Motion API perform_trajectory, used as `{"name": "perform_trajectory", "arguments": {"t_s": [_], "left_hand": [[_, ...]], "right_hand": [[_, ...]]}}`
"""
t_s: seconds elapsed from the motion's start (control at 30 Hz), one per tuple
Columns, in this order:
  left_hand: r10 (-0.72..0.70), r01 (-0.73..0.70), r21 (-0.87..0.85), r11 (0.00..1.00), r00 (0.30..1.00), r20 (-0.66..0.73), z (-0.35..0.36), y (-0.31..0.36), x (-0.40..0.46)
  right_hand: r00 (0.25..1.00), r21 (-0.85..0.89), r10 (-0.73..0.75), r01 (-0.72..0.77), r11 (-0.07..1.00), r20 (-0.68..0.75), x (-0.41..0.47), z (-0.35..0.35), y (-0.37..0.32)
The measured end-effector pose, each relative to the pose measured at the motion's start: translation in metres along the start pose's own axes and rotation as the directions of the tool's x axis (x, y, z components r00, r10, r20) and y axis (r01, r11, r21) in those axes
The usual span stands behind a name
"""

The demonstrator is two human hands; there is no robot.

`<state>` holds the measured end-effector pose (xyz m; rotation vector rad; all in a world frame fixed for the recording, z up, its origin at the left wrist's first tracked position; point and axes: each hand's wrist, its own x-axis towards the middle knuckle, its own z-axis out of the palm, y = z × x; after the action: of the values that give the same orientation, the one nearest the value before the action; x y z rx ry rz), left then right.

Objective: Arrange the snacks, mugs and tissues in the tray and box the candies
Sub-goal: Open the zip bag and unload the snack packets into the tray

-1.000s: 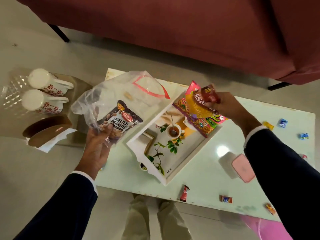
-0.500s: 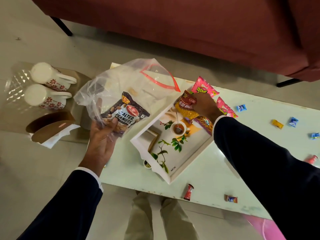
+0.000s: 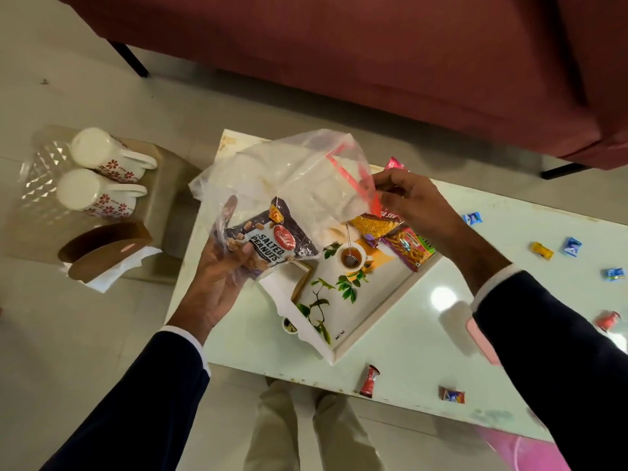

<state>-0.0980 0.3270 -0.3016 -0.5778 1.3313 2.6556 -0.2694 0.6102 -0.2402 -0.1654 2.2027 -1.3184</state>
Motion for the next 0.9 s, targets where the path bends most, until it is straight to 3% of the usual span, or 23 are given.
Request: {"name": "perform_trajectory", "arguments": {"t_s": [0.13,0.27,0.37,0.5,0.6,0.7,0.8,0.9], "left_hand": [[-0.064,0.064,-0.008,0.998,0.997,0.048,0.008,-0.004,0.0],[-0.136,0.135,0.021,0.991,0.989,0.064,0.014,-0.008,0.001],[-0.177,0.174,0.054,0.983,0.983,0.055,0.017,-0.009,0.001],[-0.209,0.203,0.098,0.974,0.977,0.047,0.021,-0.009,0.002],[-0.239,0.231,0.117,0.966,0.969,0.06,0.022,-0.01,0.002],[-0.225,0.224,0.065,0.972,0.974,0.006,0.024,-0.012,0.0],[-0.188,0.197,0.054,0.979,0.974,-0.128,0.028,-0.014,0.001],[-0.177,0.197,0.108,0.974,0.969,-0.173,0.037,-0.016,0.004]], "right_hand": [[0.994,-0.003,-0.113,0.113,0.994,0.015,-0.011,-0.019,-0.014],[0.971,0.28,-0.167,0.115,0.953,0.171,-0.015,-0.031,-0.004],[0.938,0.433,-0.175,0.029,0.901,0.3,-0.016,-0.023,-0.002],[0.849,0.284,0.018,-0.197,0.938,0.529,-0.016,-0.011,-0.005],[0.821,0.13,0.103,-0.21,0.969,0.561,-0.02,-0.011,-0.003],[0.866,0.24,0.272,-0.395,0.887,0.419,-0.033,-0.02,0.003],[0.905,0.454,0.4,-0.419,0.786,0.143,-0.051,-0.024,0.026],[0.879,0.581,0.472,-0.421,0.696,0.071,-0.067,-0.017,0.039]]}}
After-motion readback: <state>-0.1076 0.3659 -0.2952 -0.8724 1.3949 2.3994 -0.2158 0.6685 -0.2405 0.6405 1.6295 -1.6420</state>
